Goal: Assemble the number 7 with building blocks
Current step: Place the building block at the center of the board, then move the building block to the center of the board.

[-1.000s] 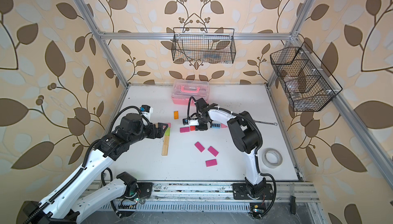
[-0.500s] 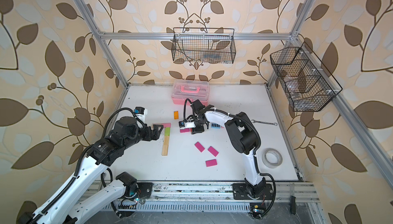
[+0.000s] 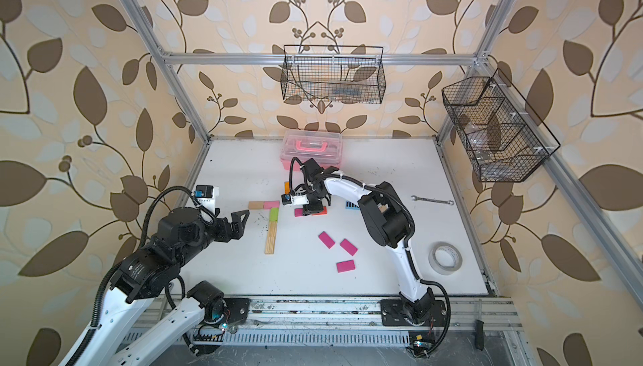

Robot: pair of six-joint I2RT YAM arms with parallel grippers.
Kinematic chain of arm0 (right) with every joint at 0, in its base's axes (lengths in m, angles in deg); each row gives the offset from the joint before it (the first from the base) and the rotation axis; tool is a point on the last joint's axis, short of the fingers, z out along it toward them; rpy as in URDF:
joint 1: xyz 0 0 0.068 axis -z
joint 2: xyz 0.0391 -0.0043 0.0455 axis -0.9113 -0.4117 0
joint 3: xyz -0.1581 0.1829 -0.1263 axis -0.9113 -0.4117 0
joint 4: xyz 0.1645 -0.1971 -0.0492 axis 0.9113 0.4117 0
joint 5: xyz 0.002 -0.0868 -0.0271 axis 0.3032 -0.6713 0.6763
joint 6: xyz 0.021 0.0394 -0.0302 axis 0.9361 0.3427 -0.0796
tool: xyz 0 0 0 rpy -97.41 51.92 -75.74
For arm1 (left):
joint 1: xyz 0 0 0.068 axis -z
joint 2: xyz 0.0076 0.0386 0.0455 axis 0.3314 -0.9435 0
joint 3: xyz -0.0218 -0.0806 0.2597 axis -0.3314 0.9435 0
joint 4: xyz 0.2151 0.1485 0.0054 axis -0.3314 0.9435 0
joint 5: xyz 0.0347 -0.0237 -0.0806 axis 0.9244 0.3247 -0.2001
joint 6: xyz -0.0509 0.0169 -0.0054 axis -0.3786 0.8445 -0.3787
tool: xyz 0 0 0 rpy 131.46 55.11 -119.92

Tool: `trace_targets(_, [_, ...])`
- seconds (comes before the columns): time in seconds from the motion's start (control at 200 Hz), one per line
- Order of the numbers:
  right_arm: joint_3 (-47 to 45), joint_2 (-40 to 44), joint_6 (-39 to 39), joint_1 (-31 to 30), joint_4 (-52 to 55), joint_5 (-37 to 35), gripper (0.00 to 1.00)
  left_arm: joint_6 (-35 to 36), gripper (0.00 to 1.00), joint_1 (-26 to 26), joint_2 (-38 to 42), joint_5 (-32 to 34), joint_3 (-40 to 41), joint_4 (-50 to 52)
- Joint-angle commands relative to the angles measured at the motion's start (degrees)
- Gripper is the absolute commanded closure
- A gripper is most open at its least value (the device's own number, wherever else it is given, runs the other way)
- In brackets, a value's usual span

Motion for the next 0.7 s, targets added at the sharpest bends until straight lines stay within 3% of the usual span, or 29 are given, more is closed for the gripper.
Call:
trace_targets(0.0, [2.1, -1.9, -0.2, -0.9, 4.0, 2.2, 0.5, 1.0, 0.01, 0.3, 0.7, 2.1, -1.4, 1.7])
trace_targets(0.14, [2.7, -3.1, 0.5, -1.5, 4.2, 1.6, 0.53, 1.1, 0.01, 0.3, 2.3, 1.9, -0.6, 1.4])
trace_targets(0.305, [4.0, -4.4, 2.8, -1.5, 3.2, -0.2, 0.72, 1.1, 0.01, 0.4, 2.7, 1.6, -0.3, 1.2])
trace_targets(0.415, [4.9, -5.0, 3.1, -1.4, 3.5, -0.1, 0.78, 1.2, 0.01, 0.4, 2.7, 1.5, -0.1, 1.1])
trace_targets(0.695, [8.4, -7.1, 4.7, 0.2, 2.5, -0.2, 0.78, 1.3, 0.01, 0.3, 2.6, 1.6, 0.3, 0.8])
